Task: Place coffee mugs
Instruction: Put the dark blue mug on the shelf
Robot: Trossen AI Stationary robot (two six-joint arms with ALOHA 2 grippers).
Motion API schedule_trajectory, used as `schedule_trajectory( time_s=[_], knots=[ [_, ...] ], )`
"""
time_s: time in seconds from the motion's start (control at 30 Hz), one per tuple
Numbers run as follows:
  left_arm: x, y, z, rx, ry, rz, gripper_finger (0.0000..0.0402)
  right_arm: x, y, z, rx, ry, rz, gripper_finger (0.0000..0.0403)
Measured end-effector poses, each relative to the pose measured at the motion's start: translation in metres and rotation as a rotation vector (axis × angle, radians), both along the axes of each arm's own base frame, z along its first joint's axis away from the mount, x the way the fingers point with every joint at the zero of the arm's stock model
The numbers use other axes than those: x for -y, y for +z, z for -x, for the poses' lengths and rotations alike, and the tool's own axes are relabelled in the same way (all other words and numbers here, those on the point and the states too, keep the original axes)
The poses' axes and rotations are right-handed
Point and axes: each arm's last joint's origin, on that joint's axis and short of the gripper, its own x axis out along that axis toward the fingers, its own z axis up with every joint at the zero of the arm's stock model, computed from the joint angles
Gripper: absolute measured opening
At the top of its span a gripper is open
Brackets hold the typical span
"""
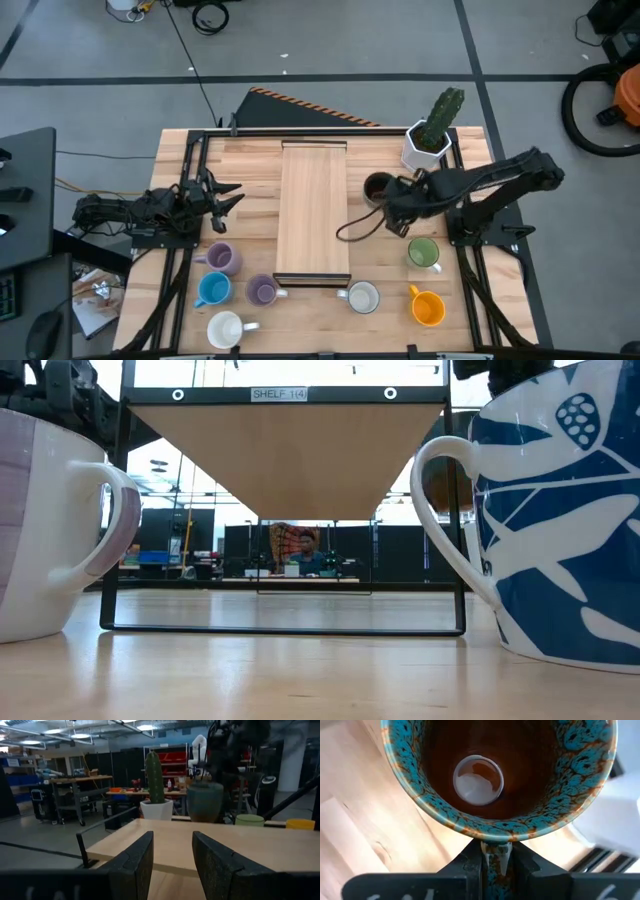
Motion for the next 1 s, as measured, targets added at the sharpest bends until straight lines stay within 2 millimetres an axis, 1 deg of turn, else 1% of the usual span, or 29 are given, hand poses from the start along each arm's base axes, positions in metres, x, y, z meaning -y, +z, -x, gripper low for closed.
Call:
schedule_trajectory(
  time_s=[0.17, 0.3, 0.5, 0.67, 0.83, 0.9, 1.0],
  knots=[
    [0.000, 0.000, 0.000, 0.010, -0.007, 0.041, 0.0141, 0.021, 0.017, 0.005, 0.090, 0.108, 0.024, 0.0059],
    [0.001, -0.001, 0.000, 0.019, -0.034, 0.089, 0.0141, 0.039, 0.026, -0.001, 0.166, 0.219, 0.035, 0.0058],
    [0.004, -0.003, -0.001, 0.028, -0.157, 0.167, 0.0141, 0.067, 0.029, -0.014, 0.133, 0.317, 0.050, 0.0058],
    [0.004, -0.004, -0.002, 0.025, -0.184, 0.210, 0.0141, 0.084, 0.038, -0.024, 0.123, 0.388, 0.098, 0.0058],
    [0.005, -0.007, -0.002, 0.004, -0.189, 0.258, 0.0141, 0.098, 0.040, -0.036, 0.200, 0.461, 0.085, 0.0059],
    [0.004, -0.008, -0.002, -0.005, -0.187, 0.261, 0.0141, 0.103, 0.038, -0.042, 0.223, 0.470, 0.081, 0.0059],
    [0.004, -0.008, -0.002, -0.005, -0.188, 0.259, 0.0141, 0.108, 0.030, -0.051, 0.218, 0.482, 0.055, 0.0059]
  ],
)
